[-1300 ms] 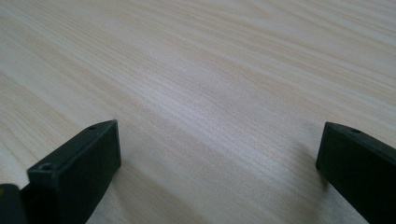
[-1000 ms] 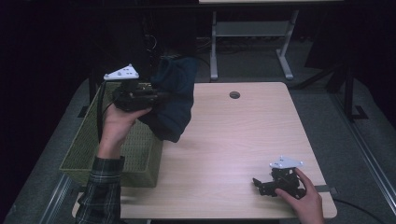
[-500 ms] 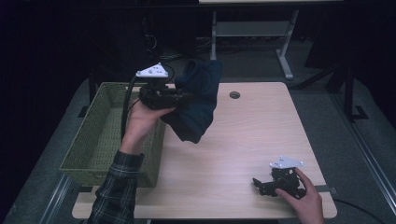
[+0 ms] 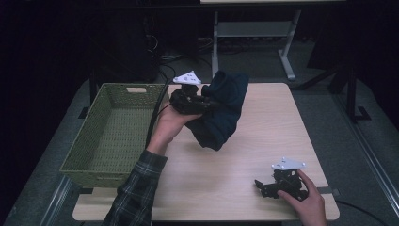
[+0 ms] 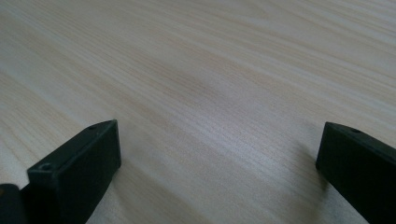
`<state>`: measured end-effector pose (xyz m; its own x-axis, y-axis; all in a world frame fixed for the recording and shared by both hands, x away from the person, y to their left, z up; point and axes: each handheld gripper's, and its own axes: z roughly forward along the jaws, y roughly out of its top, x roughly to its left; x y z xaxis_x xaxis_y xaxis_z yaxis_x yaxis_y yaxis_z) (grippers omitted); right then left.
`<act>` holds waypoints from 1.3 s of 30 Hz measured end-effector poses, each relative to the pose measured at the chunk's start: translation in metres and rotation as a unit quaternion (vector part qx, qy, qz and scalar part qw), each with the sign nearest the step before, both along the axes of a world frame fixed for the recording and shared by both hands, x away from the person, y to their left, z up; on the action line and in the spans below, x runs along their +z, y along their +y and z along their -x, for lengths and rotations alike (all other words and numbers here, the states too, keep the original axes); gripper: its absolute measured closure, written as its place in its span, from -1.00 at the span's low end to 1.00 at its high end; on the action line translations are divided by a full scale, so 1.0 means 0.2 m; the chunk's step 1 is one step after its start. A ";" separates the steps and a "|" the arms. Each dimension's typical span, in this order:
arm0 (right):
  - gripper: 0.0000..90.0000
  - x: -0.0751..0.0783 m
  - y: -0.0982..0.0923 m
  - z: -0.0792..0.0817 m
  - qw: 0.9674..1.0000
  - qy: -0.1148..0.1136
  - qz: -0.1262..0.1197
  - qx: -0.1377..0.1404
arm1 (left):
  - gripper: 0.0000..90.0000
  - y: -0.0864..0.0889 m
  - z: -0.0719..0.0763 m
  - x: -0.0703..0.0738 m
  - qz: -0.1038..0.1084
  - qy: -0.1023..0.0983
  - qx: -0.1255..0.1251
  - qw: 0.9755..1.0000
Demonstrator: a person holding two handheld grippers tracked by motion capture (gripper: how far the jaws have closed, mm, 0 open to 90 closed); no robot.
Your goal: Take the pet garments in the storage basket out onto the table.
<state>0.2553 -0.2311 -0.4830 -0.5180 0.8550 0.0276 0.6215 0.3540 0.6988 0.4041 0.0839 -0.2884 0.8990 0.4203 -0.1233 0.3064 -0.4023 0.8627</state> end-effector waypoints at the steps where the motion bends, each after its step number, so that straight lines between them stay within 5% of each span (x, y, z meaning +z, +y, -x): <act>1: -1.00 0.00 0.00 0.00 1.000 0.000 0.000 0.000 | 0.64 -0.02 -0.01 -0.02 -0.004 0.002 -0.003 1.000; 18: -1.00 0.00 0.00 0.00 1.000 0.002 -0.001 0.000 | 0.63 -0.30 -0.08 -0.35 -0.057 0.037 -0.049 0.996; 39: -1.00 0.00 0.00 0.00 1.000 0.000 0.001 0.000 | 0.56 -0.55 -0.12 -0.64 -0.119 0.054 -0.065 0.989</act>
<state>0.2552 -0.2313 -0.4830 -0.5186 0.8547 0.0258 0.6209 0.3556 0.6985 0.4284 -0.0258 -0.4170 0.9345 0.3304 -0.1326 0.3234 -0.6320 0.7043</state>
